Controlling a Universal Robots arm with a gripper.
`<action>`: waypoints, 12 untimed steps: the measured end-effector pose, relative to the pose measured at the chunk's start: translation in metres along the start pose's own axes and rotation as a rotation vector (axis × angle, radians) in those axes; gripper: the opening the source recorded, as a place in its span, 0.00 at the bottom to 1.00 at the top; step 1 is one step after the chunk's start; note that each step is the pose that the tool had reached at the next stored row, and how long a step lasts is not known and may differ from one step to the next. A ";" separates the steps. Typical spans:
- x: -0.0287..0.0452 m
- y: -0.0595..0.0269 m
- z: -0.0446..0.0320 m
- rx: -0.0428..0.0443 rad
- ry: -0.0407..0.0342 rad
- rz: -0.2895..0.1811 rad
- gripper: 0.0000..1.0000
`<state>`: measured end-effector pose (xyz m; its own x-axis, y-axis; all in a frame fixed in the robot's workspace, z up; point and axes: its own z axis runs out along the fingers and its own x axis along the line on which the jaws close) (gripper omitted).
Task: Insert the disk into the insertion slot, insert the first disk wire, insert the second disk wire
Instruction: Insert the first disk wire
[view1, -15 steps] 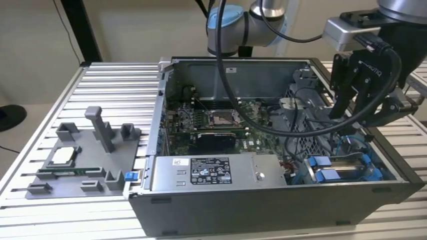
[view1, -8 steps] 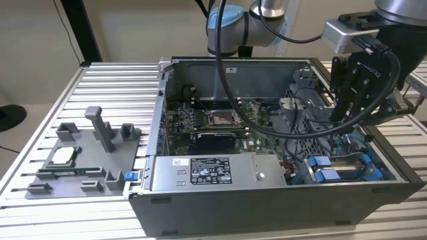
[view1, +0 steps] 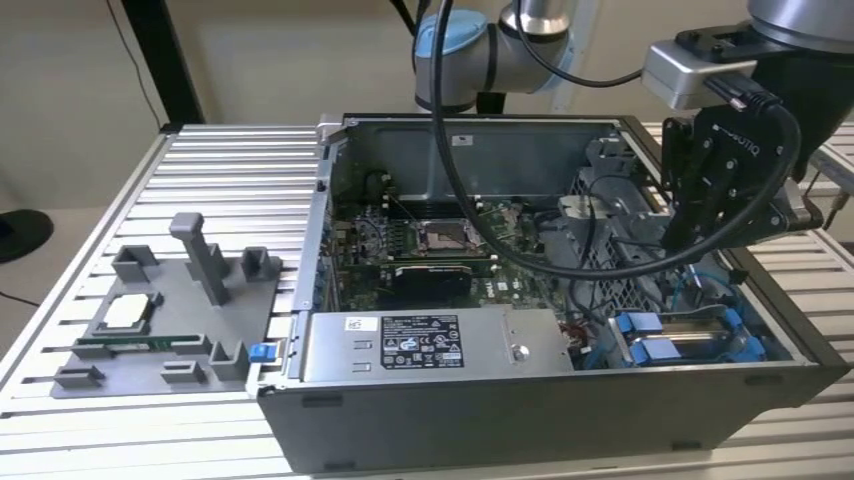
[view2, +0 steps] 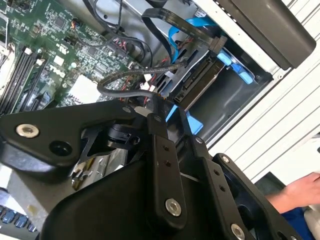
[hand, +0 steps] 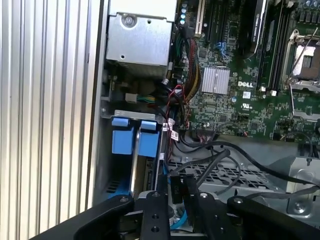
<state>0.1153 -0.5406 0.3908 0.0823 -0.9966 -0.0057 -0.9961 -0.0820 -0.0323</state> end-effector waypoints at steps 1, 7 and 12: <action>-0.0003 0.0000 0.0000 0.0003 0.0000 0.000 0.00; -0.0012 0.0002 -0.0013 0.0015 0.0000 0.000 0.00; 0.0050 -0.0029 -0.0023 -0.0016 -0.0031 0.000 0.00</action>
<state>0.1185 -0.5454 0.3932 0.0825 -0.9965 -0.0089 -0.9961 -0.0822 -0.0306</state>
